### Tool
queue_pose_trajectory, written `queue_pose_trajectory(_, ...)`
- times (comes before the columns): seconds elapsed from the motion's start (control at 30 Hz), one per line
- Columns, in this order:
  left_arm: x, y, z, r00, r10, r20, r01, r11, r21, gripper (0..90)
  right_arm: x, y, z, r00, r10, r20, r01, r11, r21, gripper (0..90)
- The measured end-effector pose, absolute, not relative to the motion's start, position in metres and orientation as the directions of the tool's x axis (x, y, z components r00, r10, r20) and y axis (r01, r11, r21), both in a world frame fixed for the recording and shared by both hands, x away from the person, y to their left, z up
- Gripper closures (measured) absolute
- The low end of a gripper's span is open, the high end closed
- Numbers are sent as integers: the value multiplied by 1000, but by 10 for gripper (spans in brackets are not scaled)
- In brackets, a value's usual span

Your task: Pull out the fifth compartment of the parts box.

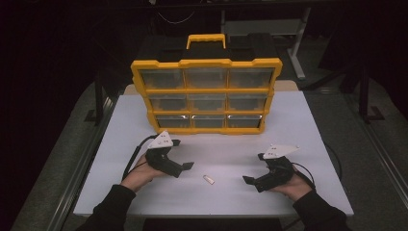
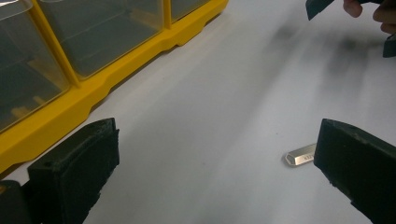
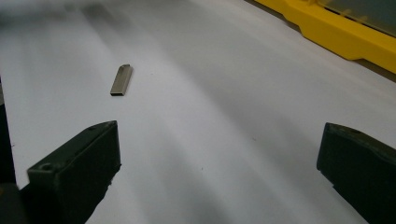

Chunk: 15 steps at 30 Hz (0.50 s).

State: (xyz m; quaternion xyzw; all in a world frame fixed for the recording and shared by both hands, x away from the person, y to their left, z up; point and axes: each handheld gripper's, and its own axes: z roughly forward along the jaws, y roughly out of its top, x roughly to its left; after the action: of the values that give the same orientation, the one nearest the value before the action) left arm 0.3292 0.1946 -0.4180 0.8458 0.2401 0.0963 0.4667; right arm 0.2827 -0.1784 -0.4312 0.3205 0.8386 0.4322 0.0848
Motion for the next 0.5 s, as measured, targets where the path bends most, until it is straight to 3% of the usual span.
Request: queue_pose_trajectory(0.5, 334, 186, -416, 872, 487, -51, 302, -453, 838, 0, 283, -178, -431, -780, 610, 139, 466, 418, 780, 0)
